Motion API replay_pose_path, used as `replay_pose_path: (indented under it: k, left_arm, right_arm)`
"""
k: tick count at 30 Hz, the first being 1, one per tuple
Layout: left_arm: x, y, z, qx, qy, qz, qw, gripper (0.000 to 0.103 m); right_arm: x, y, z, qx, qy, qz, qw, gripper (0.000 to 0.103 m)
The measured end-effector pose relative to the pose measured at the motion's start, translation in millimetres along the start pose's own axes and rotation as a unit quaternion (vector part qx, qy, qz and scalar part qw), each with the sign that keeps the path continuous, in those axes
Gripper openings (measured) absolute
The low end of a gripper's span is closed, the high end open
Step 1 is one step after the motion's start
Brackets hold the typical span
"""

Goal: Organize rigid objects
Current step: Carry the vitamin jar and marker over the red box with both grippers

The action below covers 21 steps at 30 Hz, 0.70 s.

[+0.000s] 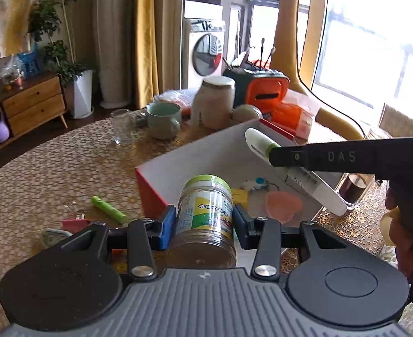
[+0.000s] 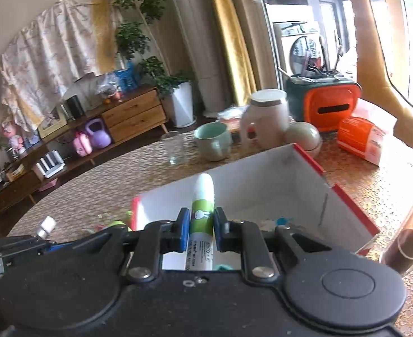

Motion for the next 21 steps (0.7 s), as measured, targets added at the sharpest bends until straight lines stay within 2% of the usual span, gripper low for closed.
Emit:
replay_pose_path:
  k: [9, 13, 21]
  left_arm:
    - [12, -29, -53, 0.008, 0.035, -0.016, 0.9992, 0.043]
    - [14, -39, -83, 0.031, 0.053, -0.039, 0.9974, 0.043]
    - [17, -41, -127, 0.055, 0.108, -0.04, 0.9918, 0.043]
  right_arm:
    - [3, -44, -31, -0.026, 0.015, -0.021, 0.999, 0.017]
    - [-1, -58, -48, -0.036, 0.031, -0.024, 0.999, 0.017]
    - [-11, -72, -74, -0.043, 0.061, -0.026, 0.997, 0.017]
Point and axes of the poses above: each gripper's, at about its wrist camera, not at the fingertips, and z roughly against the way its jaws point, y to its left, x to its top, the point moved 2 cm from there along -z, roughly the way its jaws point
